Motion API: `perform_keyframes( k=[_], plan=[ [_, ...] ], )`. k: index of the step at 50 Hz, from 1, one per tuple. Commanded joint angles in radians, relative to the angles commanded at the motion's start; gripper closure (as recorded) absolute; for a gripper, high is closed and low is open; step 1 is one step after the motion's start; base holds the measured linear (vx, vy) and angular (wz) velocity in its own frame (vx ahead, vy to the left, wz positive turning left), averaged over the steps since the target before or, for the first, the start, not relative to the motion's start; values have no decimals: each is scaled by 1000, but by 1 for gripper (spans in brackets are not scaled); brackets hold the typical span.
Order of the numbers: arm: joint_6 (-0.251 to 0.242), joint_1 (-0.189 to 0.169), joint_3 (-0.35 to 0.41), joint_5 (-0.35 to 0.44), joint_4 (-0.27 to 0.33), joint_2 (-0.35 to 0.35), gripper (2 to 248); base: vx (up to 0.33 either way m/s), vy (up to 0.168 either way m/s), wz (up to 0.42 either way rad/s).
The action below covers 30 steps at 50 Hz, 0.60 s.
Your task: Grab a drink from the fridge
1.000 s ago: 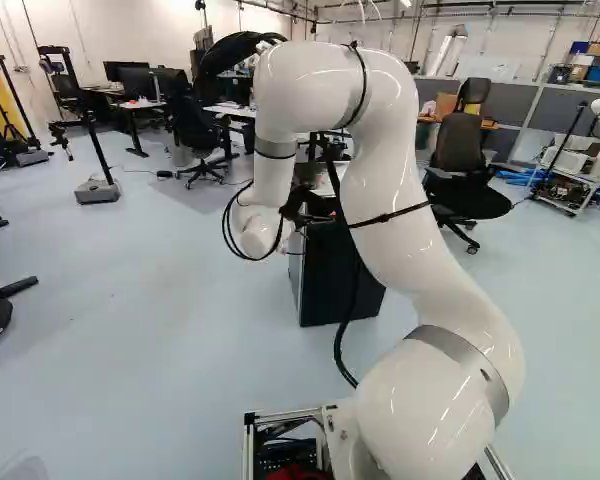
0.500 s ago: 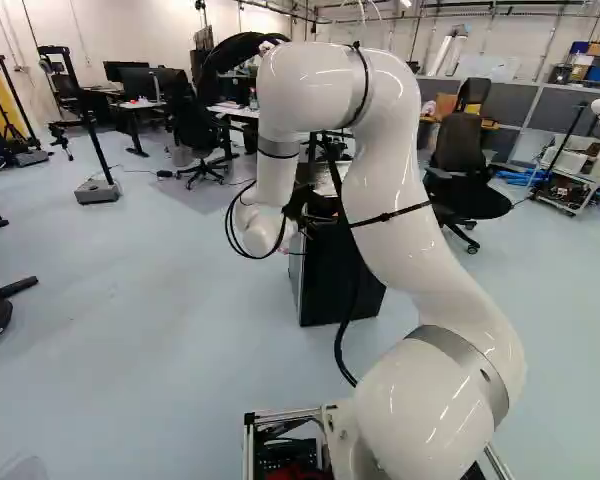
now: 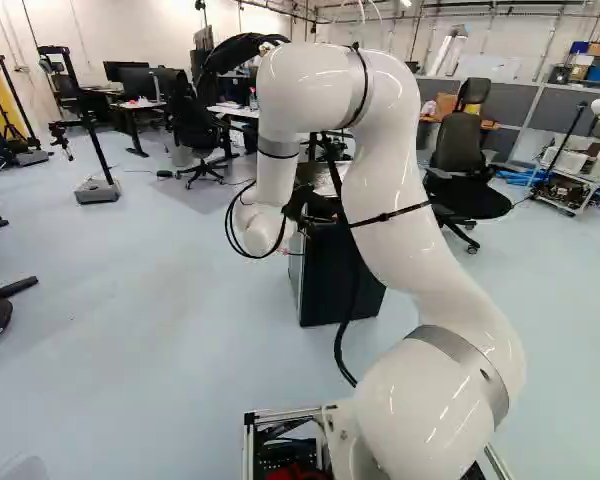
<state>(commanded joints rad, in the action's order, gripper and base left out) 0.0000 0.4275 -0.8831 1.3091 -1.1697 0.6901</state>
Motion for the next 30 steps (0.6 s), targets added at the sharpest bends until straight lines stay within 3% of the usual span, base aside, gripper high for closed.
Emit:
perform_keyframes(
  k=[30],
  plan=[
    [0,-14,-8,0,-31,5,3,0,0,0]
  ],
)
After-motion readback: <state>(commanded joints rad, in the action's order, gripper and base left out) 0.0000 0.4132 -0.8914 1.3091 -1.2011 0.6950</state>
